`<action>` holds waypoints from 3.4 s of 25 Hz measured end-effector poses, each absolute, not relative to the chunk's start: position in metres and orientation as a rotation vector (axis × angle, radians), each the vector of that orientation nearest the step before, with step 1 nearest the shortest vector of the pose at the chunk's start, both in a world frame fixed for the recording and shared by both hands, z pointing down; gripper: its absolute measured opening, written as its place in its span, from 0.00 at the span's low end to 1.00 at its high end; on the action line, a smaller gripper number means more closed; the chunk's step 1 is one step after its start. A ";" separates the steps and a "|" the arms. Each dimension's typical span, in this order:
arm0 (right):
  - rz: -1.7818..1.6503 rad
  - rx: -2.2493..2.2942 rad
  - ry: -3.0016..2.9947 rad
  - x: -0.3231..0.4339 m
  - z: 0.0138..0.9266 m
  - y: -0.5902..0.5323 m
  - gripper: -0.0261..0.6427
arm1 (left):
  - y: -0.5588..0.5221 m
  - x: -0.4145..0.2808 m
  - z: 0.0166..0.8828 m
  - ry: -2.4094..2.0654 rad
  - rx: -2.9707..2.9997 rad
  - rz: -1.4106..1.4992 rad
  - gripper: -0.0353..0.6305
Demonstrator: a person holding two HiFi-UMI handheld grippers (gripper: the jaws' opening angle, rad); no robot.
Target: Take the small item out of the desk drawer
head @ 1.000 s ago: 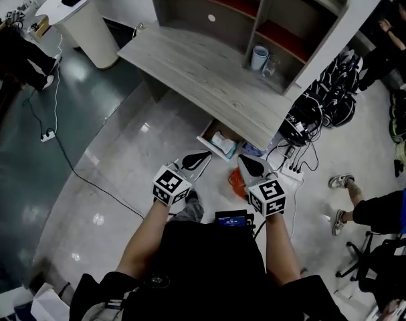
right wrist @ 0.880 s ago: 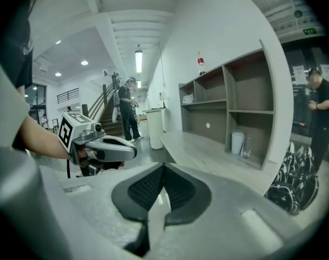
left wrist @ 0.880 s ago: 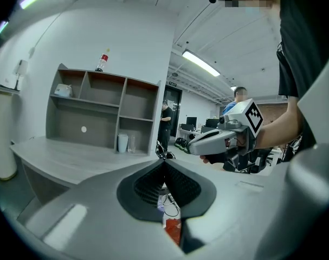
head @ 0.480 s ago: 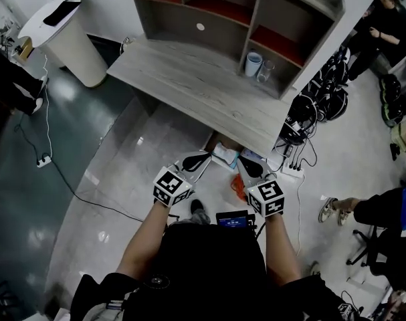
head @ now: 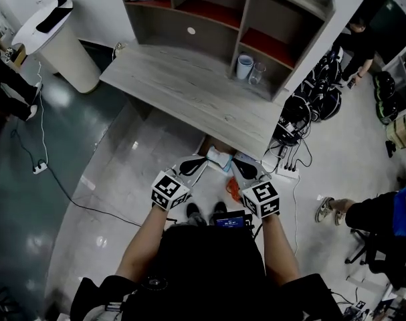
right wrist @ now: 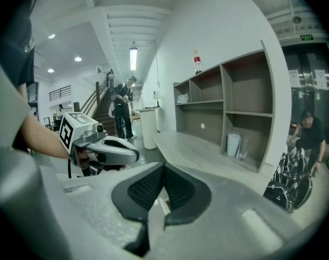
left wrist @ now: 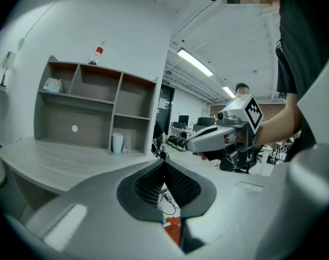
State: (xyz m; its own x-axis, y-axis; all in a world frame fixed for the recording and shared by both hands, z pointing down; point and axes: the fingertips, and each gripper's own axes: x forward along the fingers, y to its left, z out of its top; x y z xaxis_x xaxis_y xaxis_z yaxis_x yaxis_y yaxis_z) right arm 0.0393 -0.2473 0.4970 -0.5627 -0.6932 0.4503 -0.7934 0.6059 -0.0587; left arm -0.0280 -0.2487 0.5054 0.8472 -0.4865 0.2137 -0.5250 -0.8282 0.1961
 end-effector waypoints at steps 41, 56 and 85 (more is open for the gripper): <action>0.288 0.778 -2.413 0.061 0.570 -0.278 0.04 | -0.273 -0.002 0.554 -1.022 2.661 0.401 0.06; 0.227 0.585 -2.136 0.017 0.715 -0.298 0.11 | -0.297 -0.023 0.653 -0.954 2.565 0.461 0.06; 0.202 0.443 -1.774 0.016 0.877 -0.328 0.28 | -0.297 -0.068 0.719 -0.883 2.486 0.498 0.06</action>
State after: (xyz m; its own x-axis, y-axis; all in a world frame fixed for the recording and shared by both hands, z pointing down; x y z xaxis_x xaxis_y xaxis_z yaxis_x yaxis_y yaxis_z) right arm 0.0155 -0.3276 0.8768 -0.1918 -0.1883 0.9632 -0.4001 0.9112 0.0985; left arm -0.0683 -0.2974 0.7194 0.7295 -0.4962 0.4707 -0.6597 -0.6922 0.2928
